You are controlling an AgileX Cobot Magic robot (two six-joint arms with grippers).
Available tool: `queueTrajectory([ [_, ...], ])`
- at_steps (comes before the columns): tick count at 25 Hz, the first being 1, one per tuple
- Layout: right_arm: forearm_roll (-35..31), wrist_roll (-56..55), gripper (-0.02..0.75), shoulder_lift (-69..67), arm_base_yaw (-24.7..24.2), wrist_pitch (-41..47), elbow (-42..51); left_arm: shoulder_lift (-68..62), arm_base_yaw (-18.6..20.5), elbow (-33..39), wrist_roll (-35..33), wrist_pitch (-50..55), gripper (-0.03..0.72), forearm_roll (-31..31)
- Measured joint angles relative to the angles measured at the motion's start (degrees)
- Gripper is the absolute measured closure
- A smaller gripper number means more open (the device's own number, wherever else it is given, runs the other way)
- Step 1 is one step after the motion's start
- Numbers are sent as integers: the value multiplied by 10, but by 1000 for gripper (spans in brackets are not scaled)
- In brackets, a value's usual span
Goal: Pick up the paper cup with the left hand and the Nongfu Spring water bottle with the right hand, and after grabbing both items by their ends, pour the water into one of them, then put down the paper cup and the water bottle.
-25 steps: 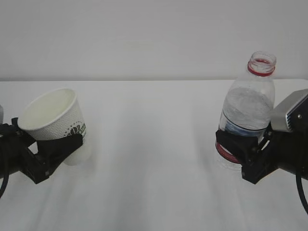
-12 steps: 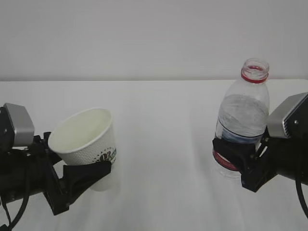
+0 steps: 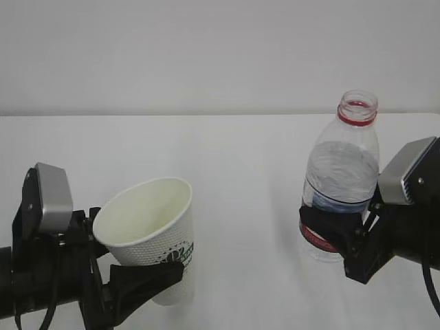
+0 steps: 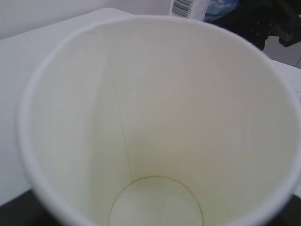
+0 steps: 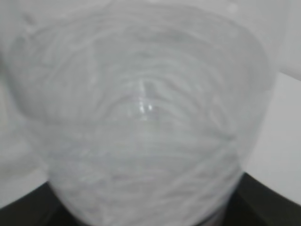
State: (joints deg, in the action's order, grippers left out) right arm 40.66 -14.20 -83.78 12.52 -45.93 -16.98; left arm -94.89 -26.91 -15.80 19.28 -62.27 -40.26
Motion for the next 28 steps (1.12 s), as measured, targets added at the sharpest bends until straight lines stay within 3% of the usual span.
queueTrajectory([
  [7, 15, -11, 253, 0, 0, 0, 0, 0, -3, -29, 27, 17, 115, -18],
  [14, 35, -25, 253, 0, 0, 0, -16, 0, -8, -105, 63, 84, 115, -83],
  [28, 91, -46, 253, 0, 0, 31, -86, 0, -80, -134, 65, 93, 115, -119],
])
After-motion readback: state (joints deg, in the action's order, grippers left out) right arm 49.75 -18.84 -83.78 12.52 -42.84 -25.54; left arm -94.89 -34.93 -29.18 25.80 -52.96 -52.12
